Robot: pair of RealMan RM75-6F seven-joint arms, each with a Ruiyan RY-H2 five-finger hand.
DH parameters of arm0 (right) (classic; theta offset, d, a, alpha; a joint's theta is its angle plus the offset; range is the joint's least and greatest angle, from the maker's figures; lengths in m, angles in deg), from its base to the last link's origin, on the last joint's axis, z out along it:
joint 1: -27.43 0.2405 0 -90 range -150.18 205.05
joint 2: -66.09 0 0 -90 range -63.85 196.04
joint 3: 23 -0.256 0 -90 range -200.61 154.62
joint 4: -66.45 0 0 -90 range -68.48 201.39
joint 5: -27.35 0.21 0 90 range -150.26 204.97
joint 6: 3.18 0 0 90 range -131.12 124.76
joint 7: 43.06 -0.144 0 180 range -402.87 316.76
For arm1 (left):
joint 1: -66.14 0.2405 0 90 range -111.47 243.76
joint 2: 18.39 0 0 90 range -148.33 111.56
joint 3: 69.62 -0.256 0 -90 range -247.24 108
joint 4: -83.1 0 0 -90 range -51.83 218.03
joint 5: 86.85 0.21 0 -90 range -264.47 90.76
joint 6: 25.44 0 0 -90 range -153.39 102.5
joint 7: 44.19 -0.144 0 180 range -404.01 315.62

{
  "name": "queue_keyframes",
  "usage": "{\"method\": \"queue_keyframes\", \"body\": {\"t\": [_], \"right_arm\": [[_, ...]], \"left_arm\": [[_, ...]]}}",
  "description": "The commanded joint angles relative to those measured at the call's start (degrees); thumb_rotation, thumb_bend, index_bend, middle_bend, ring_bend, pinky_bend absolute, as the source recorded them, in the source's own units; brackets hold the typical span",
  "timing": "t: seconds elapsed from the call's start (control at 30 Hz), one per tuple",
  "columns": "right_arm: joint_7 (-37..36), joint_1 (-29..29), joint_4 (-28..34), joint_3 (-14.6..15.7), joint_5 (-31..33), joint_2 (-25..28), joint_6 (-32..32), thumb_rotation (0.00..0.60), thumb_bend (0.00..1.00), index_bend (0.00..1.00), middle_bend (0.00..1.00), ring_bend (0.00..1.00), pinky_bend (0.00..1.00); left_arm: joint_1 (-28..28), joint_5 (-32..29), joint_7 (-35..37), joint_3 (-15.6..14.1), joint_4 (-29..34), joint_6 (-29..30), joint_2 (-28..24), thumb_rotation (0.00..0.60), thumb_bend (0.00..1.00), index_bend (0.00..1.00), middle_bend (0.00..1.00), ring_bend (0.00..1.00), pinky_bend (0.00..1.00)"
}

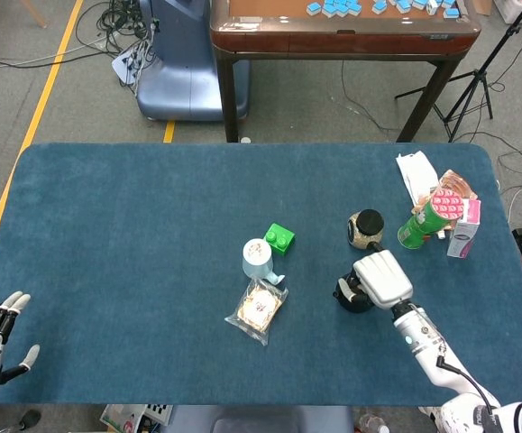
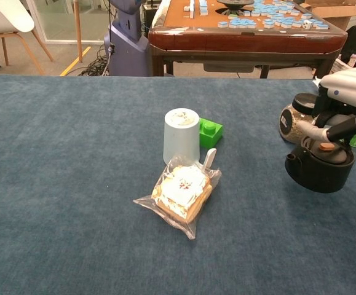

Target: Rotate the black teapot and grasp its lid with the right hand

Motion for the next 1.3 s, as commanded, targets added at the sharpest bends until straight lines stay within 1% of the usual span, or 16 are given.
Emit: {"method": "queue_keyframes", "body": {"t": [0.03,0.17,0.33,0.5,0.77,0.93,1.3], "right_arm": [[0.3,0.1,0.0,0.0,0.2,-0.1,0.1,0.395,0.52,1.00,1.00,0.86,0.28],[0.8,0.3,0.0,0.1,0.8,-0.2,0.4,0.402,0.54,1.00,1.00,0.86,0.32],[1.3,0.5,0.1,0.1,1.4,-0.3,0.6,0.414,0.54,1.00,1.00,0.86,0.36],[1.9,0.7,0.1,0.3,2.1,-0.5,1.1,0.431,0.58,1.00,1.00,0.86,0.37],[2.8,1.1,0.4,0.5,3.2,-0.4,1.7,0.489,0.58,1.00,1.00,0.87,0.38],[3.1,1.4,0.4,0.5,3.4,-0.6,1.8,0.498,0.58,1.00,1.00,0.87,0.40],[2.8,1.4,0.3,0.7,3.4,-0.7,1.5,0.499,0.58,1.00,1.00,0.87,0.40]], "left_arm": [[0.0,0.0,0.1,0.0,-0.1,-0.1,0.1,0.600,0.29,0.11,0.07,0.10,0.01],[0.0,-0.1,0.3,0.0,-0.3,-0.2,0.2,0.600,0.29,0.11,0.08,0.10,0.01],[0.0,-0.2,0.5,0.0,-0.6,-0.3,0.3,0.600,0.29,0.11,0.08,0.10,0.01],[0.0,-0.2,0.6,-0.1,-0.8,-0.3,0.4,0.600,0.29,0.11,0.08,0.10,0.01],[-0.1,-0.3,0.7,-0.1,-1.0,-0.7,0.6,0.600,0.29,0.11,0.07,0.10,0.01],[0.0,-0.5,0.8,0.0,-1.1,-0.6,0.5,0.600,0.29,0.11,0.07,0.10,0.01],[-0.1,-0.5,1.0,-0.1,-1.3,-0.8,0.6,0.600,0.29,0.11,0.08,0.10,0.01]]}}
